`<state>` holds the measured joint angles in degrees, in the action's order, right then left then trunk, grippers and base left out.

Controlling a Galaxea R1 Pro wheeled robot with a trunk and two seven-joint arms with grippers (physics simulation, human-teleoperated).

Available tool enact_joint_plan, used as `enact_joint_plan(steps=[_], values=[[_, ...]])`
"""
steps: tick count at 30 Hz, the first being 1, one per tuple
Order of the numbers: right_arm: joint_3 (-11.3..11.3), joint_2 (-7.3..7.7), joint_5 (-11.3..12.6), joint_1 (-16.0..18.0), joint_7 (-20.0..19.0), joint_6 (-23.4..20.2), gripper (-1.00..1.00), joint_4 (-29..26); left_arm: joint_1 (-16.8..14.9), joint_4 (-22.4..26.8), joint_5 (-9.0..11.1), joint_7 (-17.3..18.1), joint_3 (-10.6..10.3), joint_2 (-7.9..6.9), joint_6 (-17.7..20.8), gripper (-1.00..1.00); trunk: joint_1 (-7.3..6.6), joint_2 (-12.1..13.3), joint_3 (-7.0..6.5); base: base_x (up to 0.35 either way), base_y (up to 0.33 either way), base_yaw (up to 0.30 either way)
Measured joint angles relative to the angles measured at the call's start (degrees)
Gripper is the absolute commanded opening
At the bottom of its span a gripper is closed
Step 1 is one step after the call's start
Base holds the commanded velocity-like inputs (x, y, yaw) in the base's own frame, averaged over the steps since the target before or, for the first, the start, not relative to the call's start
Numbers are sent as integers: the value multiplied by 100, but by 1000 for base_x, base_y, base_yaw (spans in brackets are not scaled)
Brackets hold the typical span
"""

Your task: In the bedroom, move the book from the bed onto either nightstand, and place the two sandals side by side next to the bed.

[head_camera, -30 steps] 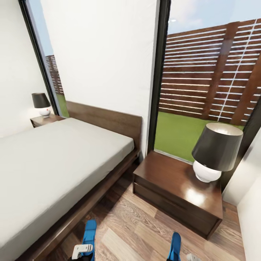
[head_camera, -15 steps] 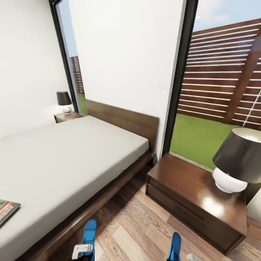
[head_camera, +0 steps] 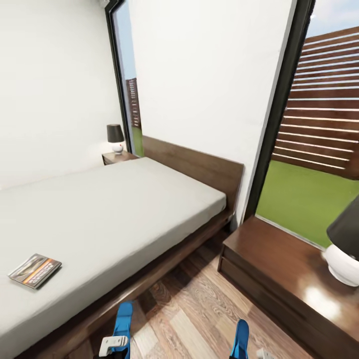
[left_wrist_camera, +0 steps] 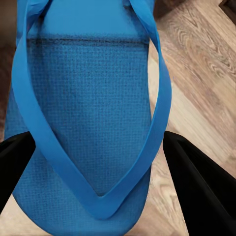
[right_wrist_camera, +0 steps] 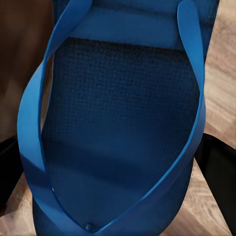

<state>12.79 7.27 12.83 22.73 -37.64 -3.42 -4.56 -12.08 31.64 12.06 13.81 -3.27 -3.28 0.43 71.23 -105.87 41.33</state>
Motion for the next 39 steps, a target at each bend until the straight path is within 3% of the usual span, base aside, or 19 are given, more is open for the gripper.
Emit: enact_joint_plan(steps=[39], values=[[1,0,0,1,-1,0,-100,0,0,0,0,0,-9,0,-2,-100,0,0,0,0,0,292]])
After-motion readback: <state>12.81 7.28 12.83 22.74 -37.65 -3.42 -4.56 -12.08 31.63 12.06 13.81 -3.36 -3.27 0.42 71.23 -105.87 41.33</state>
